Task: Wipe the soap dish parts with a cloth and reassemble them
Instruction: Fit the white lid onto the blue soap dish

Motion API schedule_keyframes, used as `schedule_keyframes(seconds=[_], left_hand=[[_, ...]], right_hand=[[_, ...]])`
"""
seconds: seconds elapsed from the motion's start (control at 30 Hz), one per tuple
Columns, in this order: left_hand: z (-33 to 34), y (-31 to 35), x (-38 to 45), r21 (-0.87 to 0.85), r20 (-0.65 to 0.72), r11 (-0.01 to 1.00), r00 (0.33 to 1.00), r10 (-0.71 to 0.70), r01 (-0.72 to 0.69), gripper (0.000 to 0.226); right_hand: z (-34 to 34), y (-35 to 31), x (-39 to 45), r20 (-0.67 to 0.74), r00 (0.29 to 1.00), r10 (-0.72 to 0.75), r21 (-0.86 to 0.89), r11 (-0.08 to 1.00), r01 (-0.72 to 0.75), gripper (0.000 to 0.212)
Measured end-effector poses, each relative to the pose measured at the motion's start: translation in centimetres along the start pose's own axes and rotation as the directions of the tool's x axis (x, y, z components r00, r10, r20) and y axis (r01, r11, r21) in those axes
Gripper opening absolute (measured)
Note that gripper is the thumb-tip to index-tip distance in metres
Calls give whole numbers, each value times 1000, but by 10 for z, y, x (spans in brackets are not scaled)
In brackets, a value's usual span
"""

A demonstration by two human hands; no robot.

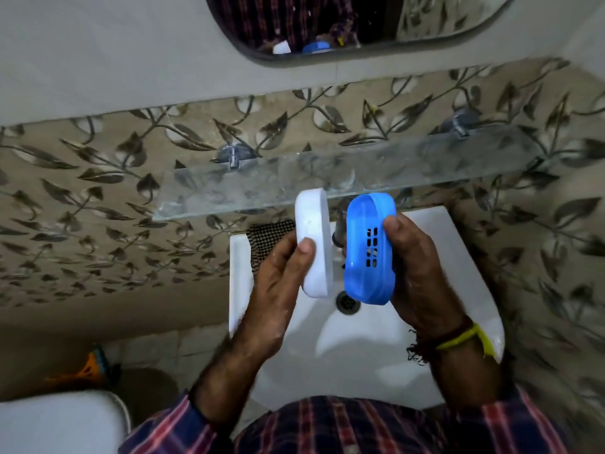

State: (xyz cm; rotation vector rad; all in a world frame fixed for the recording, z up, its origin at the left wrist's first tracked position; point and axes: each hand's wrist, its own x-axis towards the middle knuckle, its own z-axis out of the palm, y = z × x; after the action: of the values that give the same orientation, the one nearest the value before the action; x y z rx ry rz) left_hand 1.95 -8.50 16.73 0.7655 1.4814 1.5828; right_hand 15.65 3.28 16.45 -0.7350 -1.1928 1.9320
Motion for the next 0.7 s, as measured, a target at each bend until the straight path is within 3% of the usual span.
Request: schedule_keyframes(seconds=[0.07, 0.33, 0.5, 0.7], left_hand=[[3, -2, 1, 17, 73, 999, 997, 27, -28, 28], [0, -17, 11, 104, 108, 986, 987, 120, -131, 68], [-5, -23, 14, 151, 129, 977, 982, 135, -154, 70], [-2, -22, 12, 154, 119, 975, 983, 141, -158, 74]], right_hand=[[5, 5, -2, -41, 998, -56, -104, 993, 52, 60], [18, 8, -6, -90, 977, -194, -326, 933, 155, 63], [21, 6, -2, -82, 981, -173, -351, 927, 134, 52], [26, 10, -3, -55, 987, -151, -370, 921, 120, 54]])
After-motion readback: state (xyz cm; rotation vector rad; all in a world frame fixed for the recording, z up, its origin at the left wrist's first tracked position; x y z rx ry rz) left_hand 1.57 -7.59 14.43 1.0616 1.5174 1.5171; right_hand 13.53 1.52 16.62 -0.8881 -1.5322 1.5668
